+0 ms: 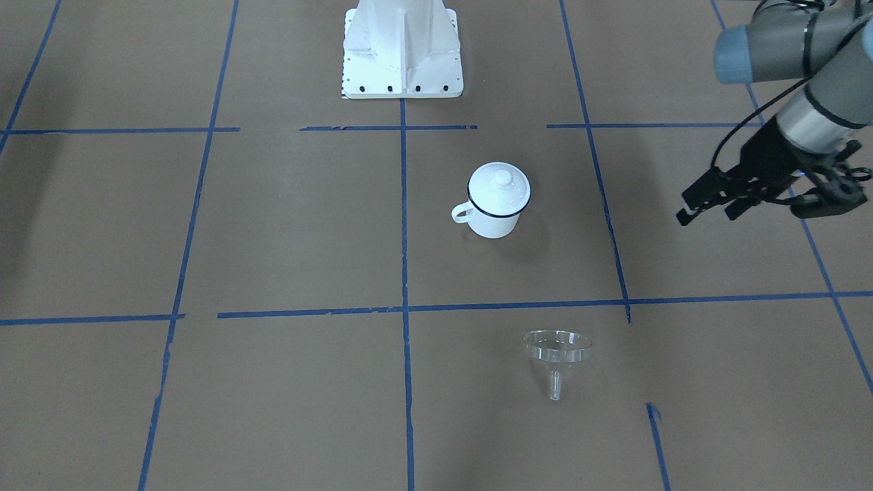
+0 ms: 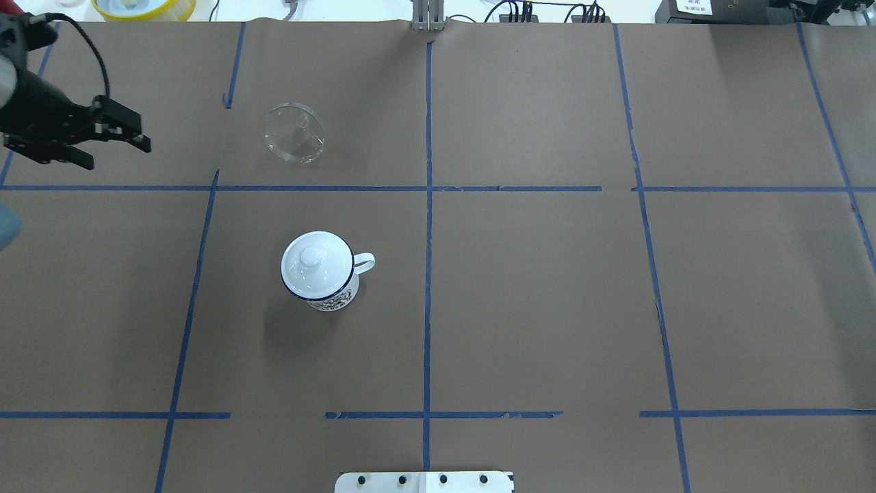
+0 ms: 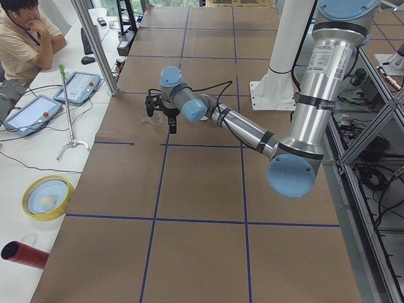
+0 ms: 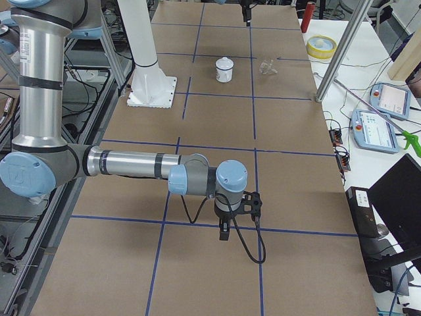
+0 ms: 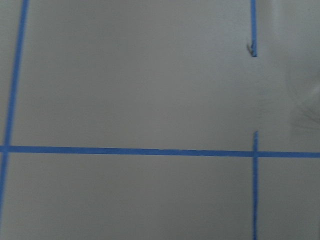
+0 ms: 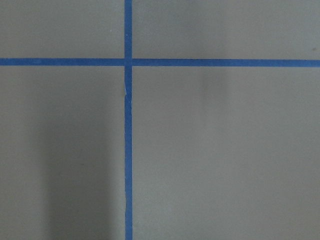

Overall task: Place funnel on cup
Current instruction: 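Move the left gripper over the white lid on the mug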

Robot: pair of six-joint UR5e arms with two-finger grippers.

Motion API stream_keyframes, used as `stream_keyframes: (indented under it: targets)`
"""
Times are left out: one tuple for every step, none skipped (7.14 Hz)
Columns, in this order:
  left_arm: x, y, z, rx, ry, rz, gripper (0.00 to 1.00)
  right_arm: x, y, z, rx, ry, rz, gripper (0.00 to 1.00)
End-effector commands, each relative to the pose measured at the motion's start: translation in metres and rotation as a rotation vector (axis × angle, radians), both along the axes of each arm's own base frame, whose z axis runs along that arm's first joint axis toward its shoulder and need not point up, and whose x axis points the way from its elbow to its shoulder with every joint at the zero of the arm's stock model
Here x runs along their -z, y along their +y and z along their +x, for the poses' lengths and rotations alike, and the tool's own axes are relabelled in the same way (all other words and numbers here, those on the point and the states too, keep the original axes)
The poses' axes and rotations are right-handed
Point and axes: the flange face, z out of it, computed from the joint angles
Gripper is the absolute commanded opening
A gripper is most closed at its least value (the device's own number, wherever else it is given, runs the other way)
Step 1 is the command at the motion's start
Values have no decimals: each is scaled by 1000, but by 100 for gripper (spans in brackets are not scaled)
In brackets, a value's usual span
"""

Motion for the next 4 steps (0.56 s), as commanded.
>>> stream_keyframes:
  targets:
    - [82,6,88,15,-79,-160,100,0,0,0,0,0,0,100]
    - [113,20,108,-3,-103,-156,100,0,0,0,0,0,0,100]
    - [126,32,111,25,-79,-190,100,0,0,0,0,0,0,100]
    - [131,46,138,13,-95,-185,100,0,0,0,0,0,0,100]
